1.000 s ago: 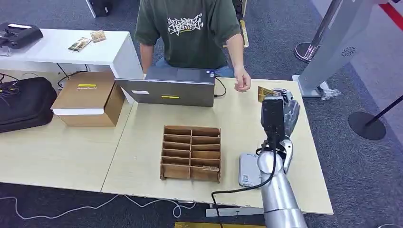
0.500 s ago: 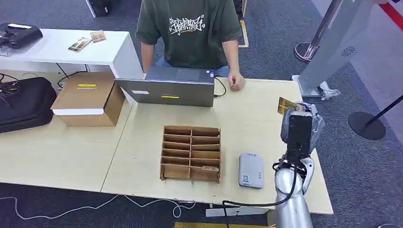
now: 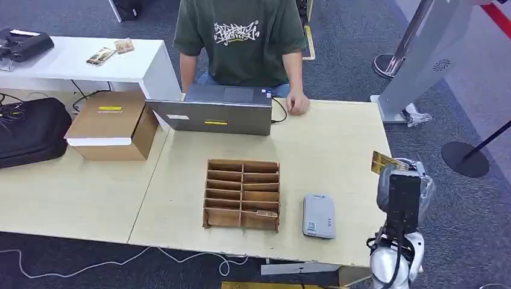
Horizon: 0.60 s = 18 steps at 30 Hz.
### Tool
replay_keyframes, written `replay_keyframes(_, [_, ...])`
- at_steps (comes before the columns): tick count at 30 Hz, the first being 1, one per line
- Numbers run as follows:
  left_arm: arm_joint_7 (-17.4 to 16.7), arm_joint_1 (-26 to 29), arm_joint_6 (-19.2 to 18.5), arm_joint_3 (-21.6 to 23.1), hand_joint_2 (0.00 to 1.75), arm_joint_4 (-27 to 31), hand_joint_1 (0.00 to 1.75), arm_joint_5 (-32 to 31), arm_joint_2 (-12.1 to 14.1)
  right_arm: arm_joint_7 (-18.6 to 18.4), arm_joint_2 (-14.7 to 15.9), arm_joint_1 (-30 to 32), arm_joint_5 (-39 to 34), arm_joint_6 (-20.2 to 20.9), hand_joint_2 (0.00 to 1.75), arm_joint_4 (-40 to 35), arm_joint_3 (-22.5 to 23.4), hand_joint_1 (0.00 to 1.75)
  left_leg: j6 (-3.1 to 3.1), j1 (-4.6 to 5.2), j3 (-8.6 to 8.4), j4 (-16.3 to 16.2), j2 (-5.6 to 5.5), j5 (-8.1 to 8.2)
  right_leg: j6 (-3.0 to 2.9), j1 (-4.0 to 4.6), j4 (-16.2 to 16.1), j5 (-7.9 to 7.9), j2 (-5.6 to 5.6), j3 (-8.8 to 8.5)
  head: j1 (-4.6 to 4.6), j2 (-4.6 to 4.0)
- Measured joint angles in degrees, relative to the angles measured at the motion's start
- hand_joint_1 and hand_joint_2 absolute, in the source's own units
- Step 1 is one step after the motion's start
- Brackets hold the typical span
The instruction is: Pass the card to the sensor for recognition and then transmit it.
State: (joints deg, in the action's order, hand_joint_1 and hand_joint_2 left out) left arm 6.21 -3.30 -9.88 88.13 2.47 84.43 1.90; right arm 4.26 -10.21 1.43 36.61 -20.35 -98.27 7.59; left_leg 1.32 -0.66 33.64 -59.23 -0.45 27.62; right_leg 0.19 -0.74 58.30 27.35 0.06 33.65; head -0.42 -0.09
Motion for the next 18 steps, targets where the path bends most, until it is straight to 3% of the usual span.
replay_keyframes(18, [0.0, -0.02, 0.2, 0.0, 0.0, -0.26, 0.0, 1.11, -0.04, -2.32, -0.44, 8.06, -1.09, 3.19, 1.75, -3.6, 1.05, 1.75, 0.0, 0.0, -0.01, 0.0, 0.03, 0.0, 0.0, 0.0, 0.0, 0.0, 0.01, -0.01, -0.02, 0.02])
